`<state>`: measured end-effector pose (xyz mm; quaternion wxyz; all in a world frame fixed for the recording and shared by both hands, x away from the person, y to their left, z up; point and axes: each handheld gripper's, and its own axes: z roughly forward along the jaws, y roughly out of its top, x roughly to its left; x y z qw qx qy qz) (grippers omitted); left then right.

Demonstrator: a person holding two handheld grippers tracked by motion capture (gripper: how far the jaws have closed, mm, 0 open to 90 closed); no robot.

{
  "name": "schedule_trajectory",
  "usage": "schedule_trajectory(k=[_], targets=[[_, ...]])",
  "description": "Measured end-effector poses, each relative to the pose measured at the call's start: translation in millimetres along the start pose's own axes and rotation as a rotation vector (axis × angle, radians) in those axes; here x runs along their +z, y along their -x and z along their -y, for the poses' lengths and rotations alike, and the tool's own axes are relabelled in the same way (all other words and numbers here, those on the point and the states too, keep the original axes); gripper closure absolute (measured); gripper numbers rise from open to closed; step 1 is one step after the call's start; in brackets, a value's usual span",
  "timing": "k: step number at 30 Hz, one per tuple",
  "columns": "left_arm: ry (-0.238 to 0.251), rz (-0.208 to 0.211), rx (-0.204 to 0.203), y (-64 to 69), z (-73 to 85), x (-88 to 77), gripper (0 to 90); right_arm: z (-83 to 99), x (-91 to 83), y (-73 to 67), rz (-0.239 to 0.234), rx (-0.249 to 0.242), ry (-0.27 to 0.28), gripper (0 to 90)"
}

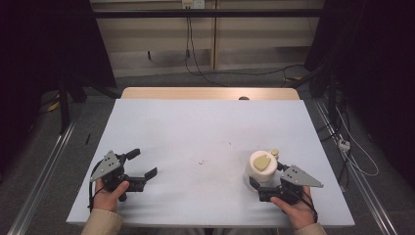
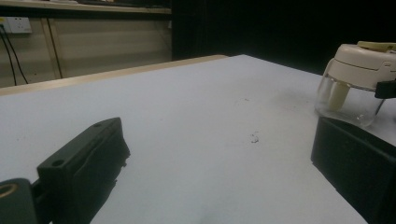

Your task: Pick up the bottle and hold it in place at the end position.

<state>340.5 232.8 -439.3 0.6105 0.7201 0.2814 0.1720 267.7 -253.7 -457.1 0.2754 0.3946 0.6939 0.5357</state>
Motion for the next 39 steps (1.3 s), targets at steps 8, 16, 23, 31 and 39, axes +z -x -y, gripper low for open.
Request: schedule_trajectory(k=[8, 16, 23, 31, 39], targets=[[-0.001, 0.005, -0.008, 0.6, 0.6, 1.0, 2.7, -1.7, 7.5, 0.8, -0.002, 0.004, -0.009, 3.1], [-0.008, 0.009, -0.003, 0.5, 1.2, 1.6, 2.8, -3.1, 13.2, 0.5, 0.000, 0.006, -0.005, 3.2], [-0.009, 0.008, -0.001, 0.0, 1.5, 2.0, 2.8, -3.9, 16.1, 0.6, 0.000, 0.012, -0.012, 3.5], [-0.015, 0.010, -0.007, 0.3, 2.0, 2.3, 2.8, -4.0, 16.5, 1.3, -0.005, 0.018, -0.013, 4.6], [-0.019, 0.005, -0.001, -0.1, 2.1, 2.6, 2.8, -4.2, 16.5, 2.2, -0.011, 0.024, -0.009, 5.5]])
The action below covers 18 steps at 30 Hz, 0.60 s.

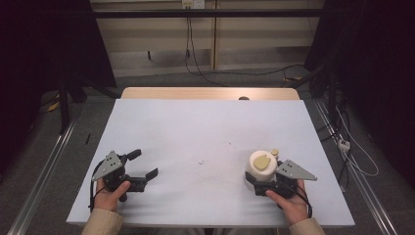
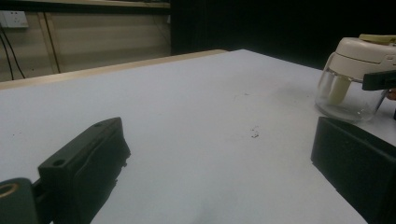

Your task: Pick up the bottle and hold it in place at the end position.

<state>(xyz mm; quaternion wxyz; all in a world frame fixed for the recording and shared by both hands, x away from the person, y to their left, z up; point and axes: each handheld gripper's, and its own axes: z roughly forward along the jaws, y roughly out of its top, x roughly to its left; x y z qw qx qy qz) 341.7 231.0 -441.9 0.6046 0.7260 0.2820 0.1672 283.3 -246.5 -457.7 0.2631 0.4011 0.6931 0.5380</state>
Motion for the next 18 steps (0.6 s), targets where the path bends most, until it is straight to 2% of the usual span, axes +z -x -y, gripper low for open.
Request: schedule_trajectory(k=[8, 18], targets=[[0.002, -0.001, 0.002, -0.3, -0.1, 0.0, 2.9, -1.0, -0.3, 0.8, -0.004, 0.010, -0.002, 6.0], [0.002, -0.003, 0.002, -0.3, -0.2, -0.1, 2.9, -4.2, 2.7, 1.1, 0.008, -0.003, 0.011, 6.8]])
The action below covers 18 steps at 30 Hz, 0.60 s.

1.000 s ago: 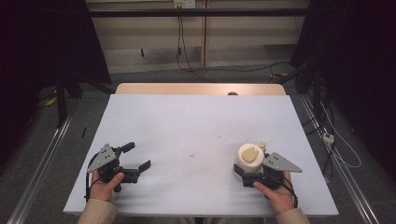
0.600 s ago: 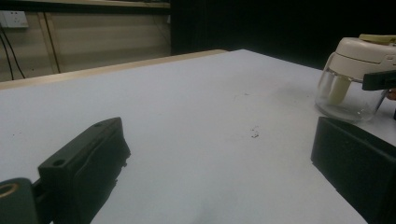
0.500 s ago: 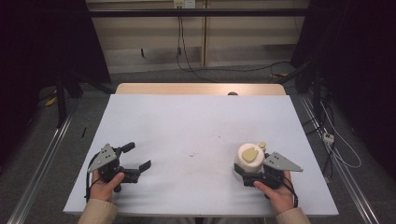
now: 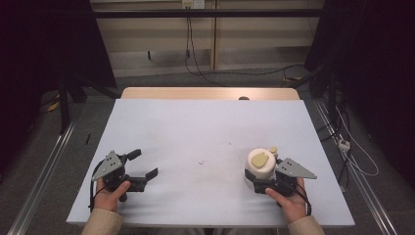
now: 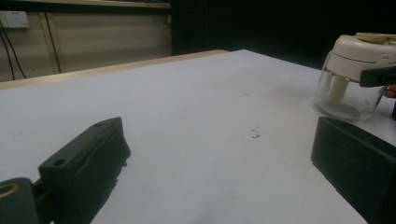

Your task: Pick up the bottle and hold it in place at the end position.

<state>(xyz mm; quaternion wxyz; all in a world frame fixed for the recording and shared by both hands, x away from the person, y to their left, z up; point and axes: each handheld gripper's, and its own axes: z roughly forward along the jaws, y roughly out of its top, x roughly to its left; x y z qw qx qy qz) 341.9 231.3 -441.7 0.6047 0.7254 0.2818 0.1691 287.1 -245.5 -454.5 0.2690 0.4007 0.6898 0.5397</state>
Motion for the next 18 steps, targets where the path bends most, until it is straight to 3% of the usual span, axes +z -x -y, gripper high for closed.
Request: schedule_trajectory(k=[18], targets=[[0.012, 0.001, -0.001, 0.0, -0.4, -0.5, 2.7, -12.0, 8.8, 0.9, 0.009, 0.024, 0.035, 7.0]])
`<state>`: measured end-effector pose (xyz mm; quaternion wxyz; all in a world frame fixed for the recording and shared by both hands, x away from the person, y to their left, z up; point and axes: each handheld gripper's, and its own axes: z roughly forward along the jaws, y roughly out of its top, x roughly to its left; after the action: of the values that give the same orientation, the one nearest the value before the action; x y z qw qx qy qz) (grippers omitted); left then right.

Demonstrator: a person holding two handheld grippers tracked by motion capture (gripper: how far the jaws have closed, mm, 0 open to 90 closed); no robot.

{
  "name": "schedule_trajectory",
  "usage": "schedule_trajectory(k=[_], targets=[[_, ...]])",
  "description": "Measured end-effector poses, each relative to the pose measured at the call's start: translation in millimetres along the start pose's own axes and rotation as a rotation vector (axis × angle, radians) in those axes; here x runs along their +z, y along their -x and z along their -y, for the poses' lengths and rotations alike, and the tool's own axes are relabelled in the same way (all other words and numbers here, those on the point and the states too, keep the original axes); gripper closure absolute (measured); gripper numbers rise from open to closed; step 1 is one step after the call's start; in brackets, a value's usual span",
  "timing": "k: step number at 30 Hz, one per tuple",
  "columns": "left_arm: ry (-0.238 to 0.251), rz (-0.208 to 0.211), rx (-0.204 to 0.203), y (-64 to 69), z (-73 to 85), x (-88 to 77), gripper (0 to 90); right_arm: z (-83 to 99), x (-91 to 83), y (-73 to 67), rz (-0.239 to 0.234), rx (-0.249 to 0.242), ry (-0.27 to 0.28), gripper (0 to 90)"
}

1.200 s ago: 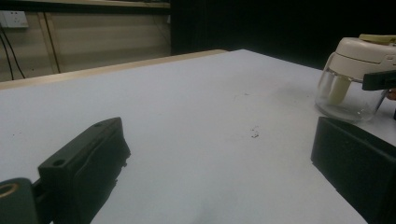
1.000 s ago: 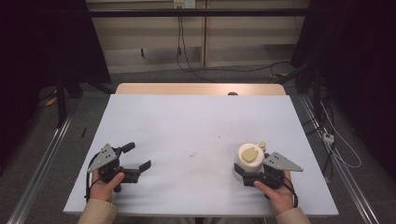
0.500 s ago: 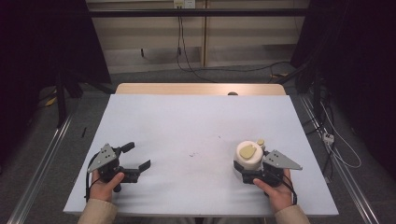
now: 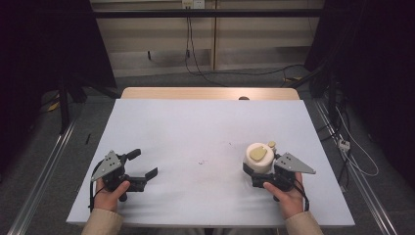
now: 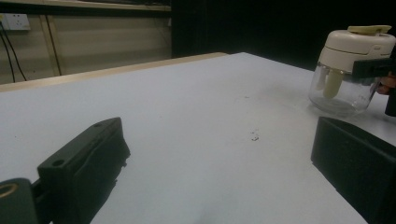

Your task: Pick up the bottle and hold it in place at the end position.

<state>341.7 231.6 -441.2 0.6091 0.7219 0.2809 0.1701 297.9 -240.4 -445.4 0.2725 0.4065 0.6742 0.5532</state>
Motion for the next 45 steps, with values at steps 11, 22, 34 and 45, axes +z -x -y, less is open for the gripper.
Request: schedule_trajectory(k=[11, 22, 34, 45], targets=[[-0.001, -0.002, -0.005, 0.0, 0.3, -0.1, 2.6, -7.7, 10.3, -3.2, -0.012, -0.017, 0.004, 7.0], [-0.002, -0.004, -0.002, -0.1, 0.2, -0.2, 2.6, -15.0, 21.6, -5.7, -0.015, -0.020, 0.005, 7.1], [-0.002, -0.003, -0.009, 0.0, 0.4, -0.4, 2.6, -19.6, 34.4, -11.0, -0.030, -0.030, 0.003, 7.1], [0.000, -0.006, -0.012, -0.2, 0.4, -0.9, 2.7, -22.8, 47.1, -14.1, -0.037, -0.034, 0.007, 7.1]])
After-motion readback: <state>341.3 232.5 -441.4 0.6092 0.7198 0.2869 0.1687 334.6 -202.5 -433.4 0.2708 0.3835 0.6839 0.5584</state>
